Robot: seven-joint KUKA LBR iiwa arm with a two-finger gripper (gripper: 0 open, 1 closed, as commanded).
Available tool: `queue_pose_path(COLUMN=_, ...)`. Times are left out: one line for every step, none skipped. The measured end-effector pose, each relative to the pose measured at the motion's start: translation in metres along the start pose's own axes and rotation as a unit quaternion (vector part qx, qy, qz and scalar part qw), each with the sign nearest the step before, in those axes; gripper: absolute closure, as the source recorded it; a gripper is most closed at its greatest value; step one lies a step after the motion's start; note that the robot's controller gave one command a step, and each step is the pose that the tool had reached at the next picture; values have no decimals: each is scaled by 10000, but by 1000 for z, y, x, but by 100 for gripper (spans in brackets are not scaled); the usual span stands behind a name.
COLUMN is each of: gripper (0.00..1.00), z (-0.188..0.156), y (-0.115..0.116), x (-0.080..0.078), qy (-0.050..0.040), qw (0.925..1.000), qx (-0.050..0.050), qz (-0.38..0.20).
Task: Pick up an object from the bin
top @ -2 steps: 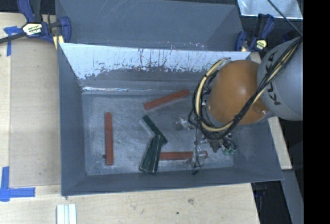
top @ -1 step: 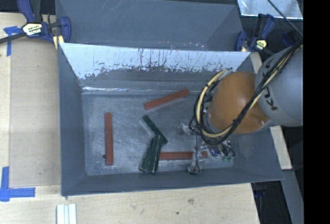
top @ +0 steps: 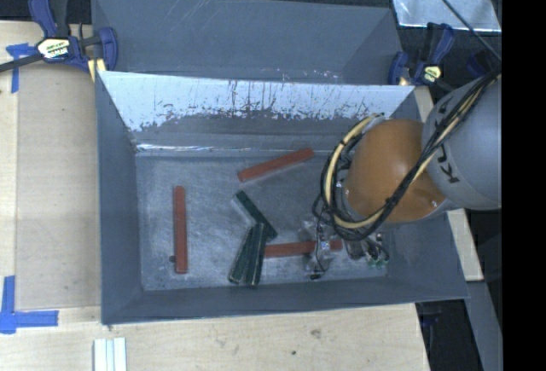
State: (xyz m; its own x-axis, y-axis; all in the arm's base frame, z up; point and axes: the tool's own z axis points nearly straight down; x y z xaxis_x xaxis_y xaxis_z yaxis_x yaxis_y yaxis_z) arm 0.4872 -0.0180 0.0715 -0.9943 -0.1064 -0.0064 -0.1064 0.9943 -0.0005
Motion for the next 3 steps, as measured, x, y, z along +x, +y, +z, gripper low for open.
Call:
queue_pose_path(gripper=100, z=-106, y=12, x=-3, qy=-3, qw=9942, qx=1, qz=-1080)
queue_pose_path(gripper=100, z=-105, y=11, x=-2, qy=18, qw=9944, qx=-6, qz=-1061)
queue_pose_path(gripper=100, z=-105, y=11, x=-2, qy=19, qw=9945, qx=-6, qz=-1051)
